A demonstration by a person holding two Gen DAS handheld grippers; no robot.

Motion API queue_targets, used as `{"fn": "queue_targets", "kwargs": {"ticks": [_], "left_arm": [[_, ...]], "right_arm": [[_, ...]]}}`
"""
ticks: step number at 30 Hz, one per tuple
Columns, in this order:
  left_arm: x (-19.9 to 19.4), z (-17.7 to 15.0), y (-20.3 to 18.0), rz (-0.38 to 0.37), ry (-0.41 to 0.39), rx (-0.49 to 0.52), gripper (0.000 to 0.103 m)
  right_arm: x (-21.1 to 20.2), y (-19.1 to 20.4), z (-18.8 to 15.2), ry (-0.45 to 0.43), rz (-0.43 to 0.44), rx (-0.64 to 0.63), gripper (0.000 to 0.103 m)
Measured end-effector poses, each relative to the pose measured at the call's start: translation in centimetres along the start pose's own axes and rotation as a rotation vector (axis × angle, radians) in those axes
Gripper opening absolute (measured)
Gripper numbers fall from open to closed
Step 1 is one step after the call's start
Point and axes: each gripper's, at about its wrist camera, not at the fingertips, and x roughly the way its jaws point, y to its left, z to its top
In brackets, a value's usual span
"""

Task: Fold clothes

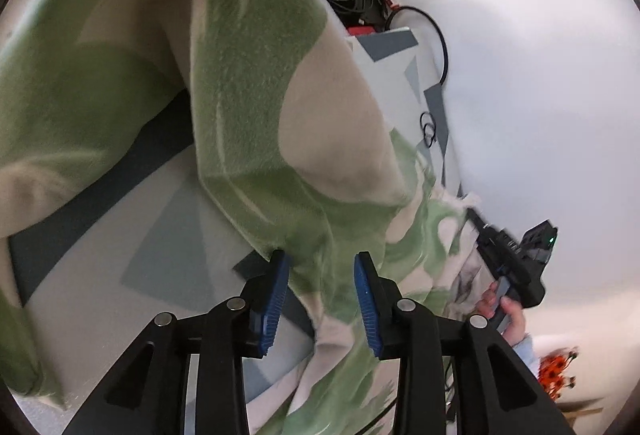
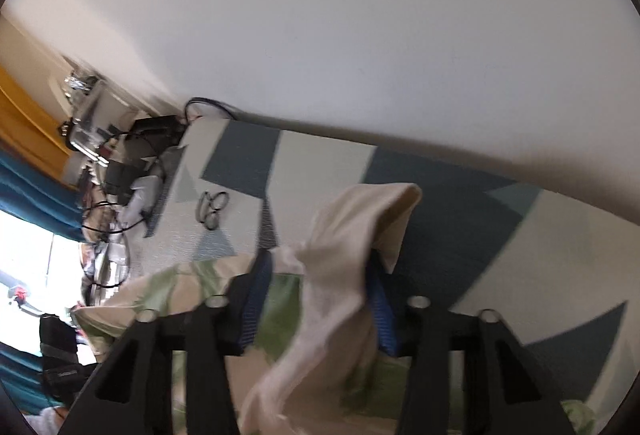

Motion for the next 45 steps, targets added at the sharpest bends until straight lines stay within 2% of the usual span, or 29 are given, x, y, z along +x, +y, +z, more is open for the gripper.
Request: {"fn": "queue_targets", "kwargs": {"ticks": [3, 4, 5, 7, 9, 15, 19, 22, 24, 26, 29, 30, 33, 36, 39, 40, 43, 45], "left_arm": [[0.8, 0.9, -0.6, -0.018, -0.025, 0.008, 0.033], [1.0, 1.1, -1.1, 0.001, -0.045, 0.034, 0.024], [1.3, 1.3, -1.7, 0.036, -0.062, 0.065, 0.002], [1.8, 1.7, -2.8, 0.105, -0.096, 0.125, 0.002], [2.3, 2.0, -3.9, 0.138, -0.108, 0.166, 0.002], [3.2, 4.1, -7.0, 0.157, -0.138, 0.244, 0.002], [5.2, 5.9, -10.2, 0.173, -0.167, 0.325, 0.002], [5.0, 7.7, -12.6, 0.209, -0.267, 0.393, 0.000], [4.8, 9.5, -13.7, 0.215, -0.290, 0.387, 0.000], [4.9, 10.8, -14.1, 0.190, -0.261, 0.363, 0.000], [4.3, 10.1, -14.8, 0.202, -0.221, 0.416, 0.001], [4.4, 9.6, -14.9, 0.212, -0.190, 0.430, 0.001], [5.3, 8.2, -14.4, 0.200, -0.062, 0.432, 0.001], [5.3, 6.3, -14.0, 0.183, -0.001, 0.435, 0.002], [5.3, 3.8, -14.2, 0.173, 0.059, 0.485, 0.005], [5.4, 2.8, -14.3, 0.170, 0.081, 0.510, 0.010], [6.3, -0.5, -14.8, 0.167, 0.130, 0.567, 0.018], [7.5, -2.7, -15.0, 0.174, 0.172, 0.616, 0.019]], "right_arm": [[0.6, 1.0, 0.0, 0.007, -0.035, -0.037, 0.006], [0.4, 1.1, -0.1, -0.009, -0.048, -0.038, 0.006], [0.0, 0.9, -0.1, -0.028, -0.062, -0.026, 0.005], [-0.7, 0.7, -0.2, -0.063, -0.099, -0.015, 0.004], [-1.5, 0.5, -0.3, -0.093, -0.142, -0.020, 0.004], [-5.2, -1.0, -0.6, -0.176, -0.212, 0.009, 0.003], [-7.3, -2.1, -0.7, -0.226, -0.243, 0.037, 0.003], [-8.2, -2.6, -0.6, -0.249, -0.275, 0.039, 0.003], [-8.2, -2.5, -0.3, -0.242, -0.303, 0.012, 0.003], [-7.5, -2.1, -0.1, -0.190, -0.309, -0.031, 0.004], [-8.1, -1.9, -0.2, -0.151, -0.284, -0.038, 0.010], [-9.1, -2.0, -0.3, -0.156, -0.277, -0.033, 0.017], [-13.0, -2.7, -0.8, -0.183, -0.215, 0.003, 0.029], [-17.5, -4.1, -1.9, -0.208, -0.173, 0.087, 0.032], [-22.3, -4.9, -4.5, -0.263, -0.203, 0.147, 0.035], [-23.6, -5.0, -5.6, -0.271, -0.232, 0.158, 0.037], [-26.4, -5.5, -9.9, -0.262, -0.333, 0.191, 0.040], [-27.2, -5.8, -13.2, -0.232, -0.405, 0.221, 0.040]]}}
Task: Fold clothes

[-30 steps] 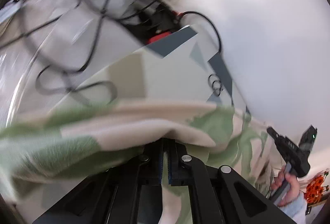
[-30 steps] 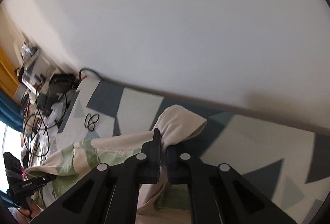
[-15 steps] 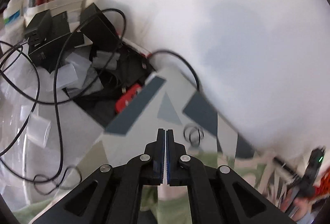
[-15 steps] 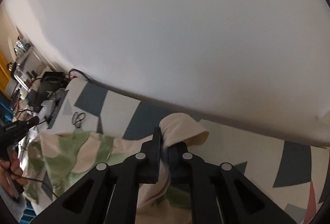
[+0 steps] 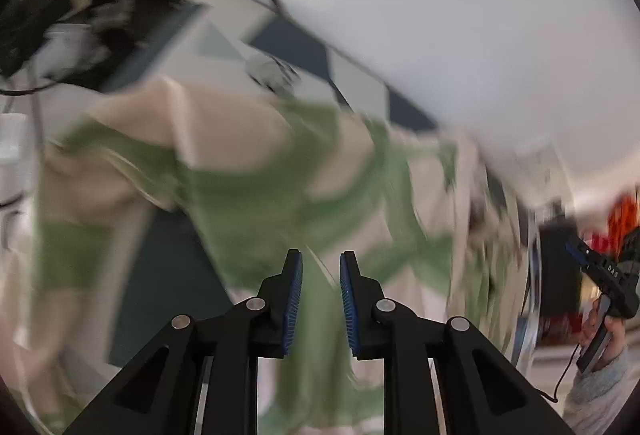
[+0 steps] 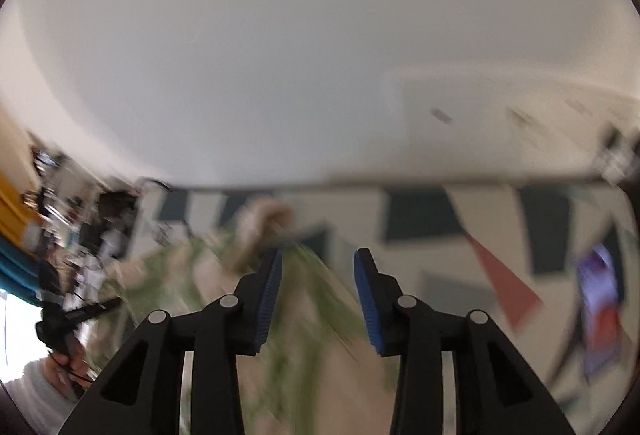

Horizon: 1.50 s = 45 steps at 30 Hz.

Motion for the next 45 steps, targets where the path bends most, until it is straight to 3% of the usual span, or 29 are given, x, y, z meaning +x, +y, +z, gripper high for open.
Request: {"fn": "queue_targets", "kwargs": {"ticks": [4, 9, 16, 22, 23, 24, 25, 29, 35, 45], "left_arm": [[3.2, -2.8, -2.4, 0.030, 0.077, 0.069, 0.019], [4.8, -4.5, -3.6, 0.133, 0.064, 0.112, 0.018], [5.4, -4.5, -4.6, 0.225, 0.036, 0.037, 0.019], [5.6, -4.2, -4.4, 0.234, 0.020, -0.072, 0.019], [5.6, -4.2, -4.3, 0.231, 0.017, -0.089, 0.018], [5.7, -4.1, -4.2, 0.230, 0.015, -0.104, 0.018], [5.7, -4.1, -4.2, 0.232, 0.012, -0.117, 0.018], [5.7, -4.0, -4.1, 0.260, -0.012, -0.152, 0.018], [6.2, -3.5, -4.0, 0.298, -0.029, -0.151, 0.018], [6.2, -3.3, -3.0, 0.293, -0.035, -0.151, 0.018]], "right_arm": [[0.0, -1.9, -5.6, 0.077, -0.104, -0.004, 0.040], [3.7, -2.7, -9.8, 0.163, -0.135, -0.023, 0.040], [9.1, -2.5, -8.2, 0.148, -0.046, 0.033, 0.047], [10.8, -0.8, -8.0, 0.151, -0.047, -0.083, 0.046], [10.9, -0.6, -8.1, 0.146, -0.045, -0.109, 0.041], [10.9, -0.5, -8.1, 0.143, -0.047, -0.136, 0.024], [10.8, -0.5, -8.1, 0.142, -0.043, -0.147, 0.016], [10.3, -1.2, -8.0, 0.130, -0.014, -0.150, 0.008], [8.4, -3.8, -7.2, 0.096, -0.050, -0.089, 0.006], [4.9, -9.3, -6.9, 0.091, -0.236, -0.027, 0.004]]}}
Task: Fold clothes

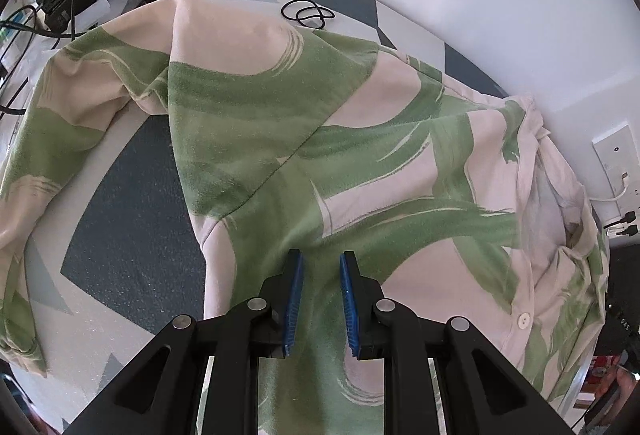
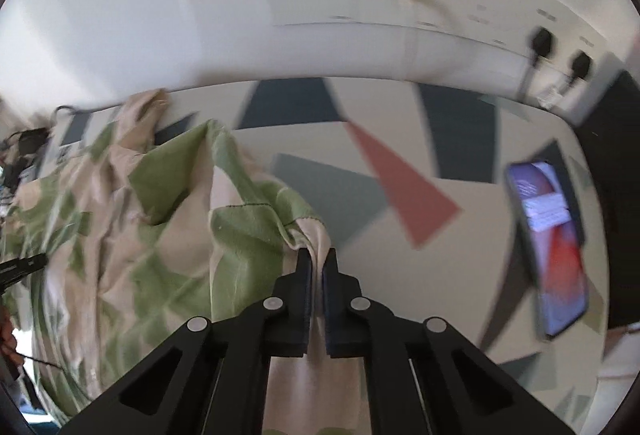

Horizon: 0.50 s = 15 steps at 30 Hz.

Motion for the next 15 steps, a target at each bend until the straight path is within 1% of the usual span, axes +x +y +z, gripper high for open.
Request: {"fn": "queue_targets", "kwargs": {"ticks": [4, 7, 9, 10, 11, 12, 14, 15], "left_arm": [[-0.4, -0.4, 0.3, 0.007, -0.006, 0.007, 0.018], [-0.7, -0.7, 0.3, 0.019, -0.009, 0.012, 0.018], [-0.7, -0.7, 0.3, 0.023, -0.008, 0.007, 0.018], [-0.7, -0.6, 0.3, 0.025, -0.008, 0.005, 0.018], [-0.7, -0.6, 0.3, 0.026, -0.007, 0.003, 0.018], [-0.7, -0.6, 0.3, 0.028, -0.007, 0.000, 0.018], [-0.7, -0.6, 0.3, 0.032, -0.009, -0.004, 0.018], [-0.6, -0.6, 0.2, 0.035, -0.010, -0.004, 0.018]], "right_arm": [[0.6, -2.3, -0.8, 0.030, -0.080, 0.072, 0.004], [1.3, -2.1, -1.2, 0.067, -0.125, 0.062, 0.006], [0.7, -1.0, -1.1, 0.032, -0.157, 0.030, 0.018], [0.3, -0.4, -0.9, 0.007, -0.176, 0.013, 0.022], [-0.5, 0.2, -0.6, -0.030, -0.184, -0.001, 0.030], [-1.2, 0.7, -0.3, -0.069, -0.190, -0.014, 0.034], [-2.7, 2.0, 0.4, -0.138, -0.189, -0.052, 0.037], [-3.0, 2.8, 0.6, -0.148, -0.174, -0.082, 0.039]]}}
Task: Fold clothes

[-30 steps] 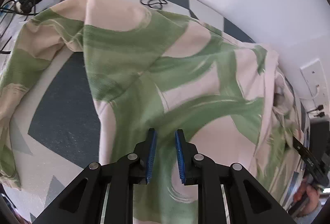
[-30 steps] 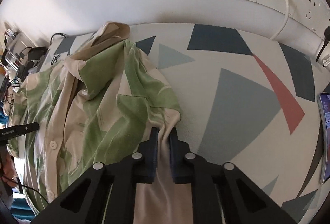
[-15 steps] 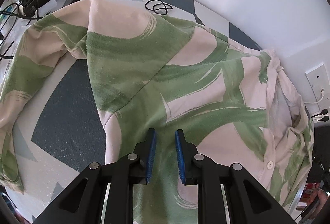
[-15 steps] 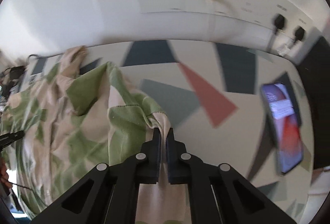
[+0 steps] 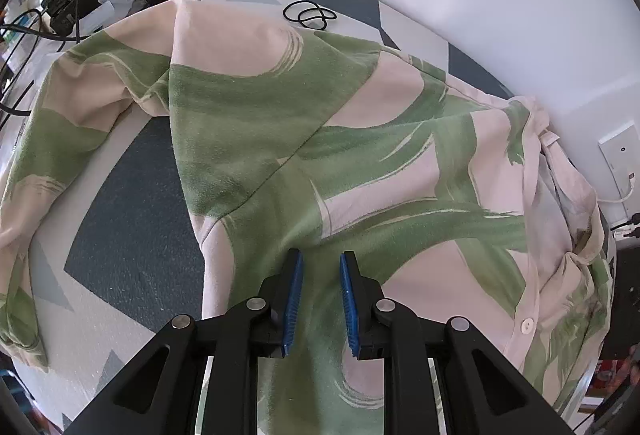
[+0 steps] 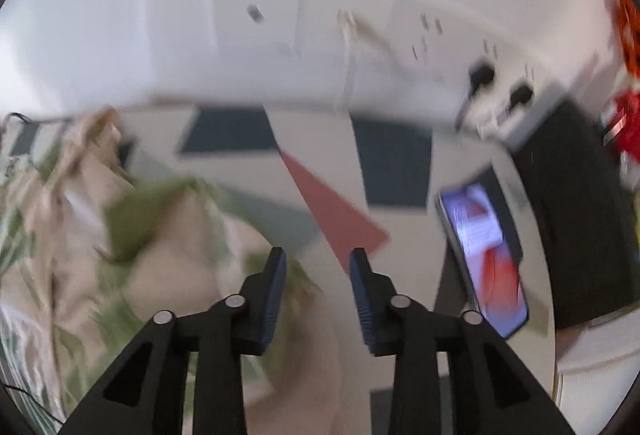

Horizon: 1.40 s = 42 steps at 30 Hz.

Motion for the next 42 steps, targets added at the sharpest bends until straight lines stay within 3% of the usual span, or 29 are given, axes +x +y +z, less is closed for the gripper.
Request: {"fn": "queue_targets", "kwargs": {"ticks": [3, 5, 9, 10, 12, 20, 23, 25, 26, 27, 29, 31, 34, 35, 36, 37, 39, 42], "left_arm": [[0.0, -0.1, -0.2, 0.015, -0.006, 0.006, 0.018], [0.2, -0.1, -0.4, 0.022, -0.008, 0.015, 0.018], [0.2, -0.1, -0.6, 0.037, -0.005, 0.060, 0.018], [0.2, -0.1, -0.5, 0.040, -0.006, 0.067, 0.014], [0.2, -0.1, -0.1, 0.039, -0.006, 0.065, 0.010], [0.0, -0.1, 1.9, -0.002, 0.005, 0.025, 0.004], [-0.1, -0.1, 2.4, -0.015, 0.016, 0.019, 0.004], [-0.1, -0.3, 2.4, -0.015, 0.020, 0.035, 0.004], [-0.1, -0.4, 2.4, -0.013, 0.018, 0.044, 0.004], [-0.2, -0.5, 2.3, -0.007, 0.016, 0.056, 0.004], [-0.2, -0.8, 2.3, 0.007, 0.013, 0.069, 0.004], [-0.3, -1.0, 2.4, 0.014, 0.008, 0.069, 0.004], [-0.3, -1.2, 2.6, 0.015, -0.001, 0.075, 0.005], [-0.4, -1.3, 2.7, 0.016, -0.002, 0.077, 0.005], [-0.3, -1.3, 2.9, 0.015, -0.001, 0.077, 0.005], [-0.3, -1.3, 3.0, 0.013, -0.001, 0.077, 0.005], [-0.3, -1.4, 2.8, 0.012, 0.000, 0.079, 0.005], [-0.1, -1.4, 2.2, -0.004, 0.007, 0.075, 0.005]], "right_arm": [[-0.4, 2.2, 0.9, -0.011, 0.058, -0.089, 0.050], [0.5, 4.1, 1.0, 0.029, 0.108, -0.157, 0.050], [3.7, 7.2, 0.0, 0.118, 0.119, -0.274, 0.049], [4.4, 7.2, -0.3, 0.138, 0.120, -0.274, 0.047], [5.6, 6.8, -0.6, 0.176, 0.122, -0.255, 0.001], [6.8, 0.9, 0.9, 0.195, 0.040, -0.078, 0.000], [5.1, 1.9, 1.8, 0.149, 0.035, -0.143, 0.001], [3.8, 3.2, 2.0, 0.121, 0.074, -0.191, 0.005], [3.2, 3.9, 2.2, 0.111, 0.115, -0.216, 0.015], [2.7, 5.0, 2.2, 0.105, 0.179, -0.258, 0.034], [1.8, 7.1, 1.8, 0.077, 0.247, -0.373, 0.053], [1.5, 8.8, 1.9, 0.058, 0.256, -0.429, 0.053], [2.7, 11.0, 2.2, 0.102, 0.289, -0.447, 0.053], [3.5, 11.7, 2.3, 0.133, 0.286, -0.454, 0.051], [4.7, 12.1, 2.3, 0.159, 0.255, -0.467, 0.024], [6.0, 12.4, 2.3, 0.185, 0.220, -0.480, 0.005], [7.1, 12.3, 3.0, 0.206, 0.224, -0.424, 0.003], [7.0, 12.3, 5.3, 0.155, 0.183, -0.368, 0.003]]}}
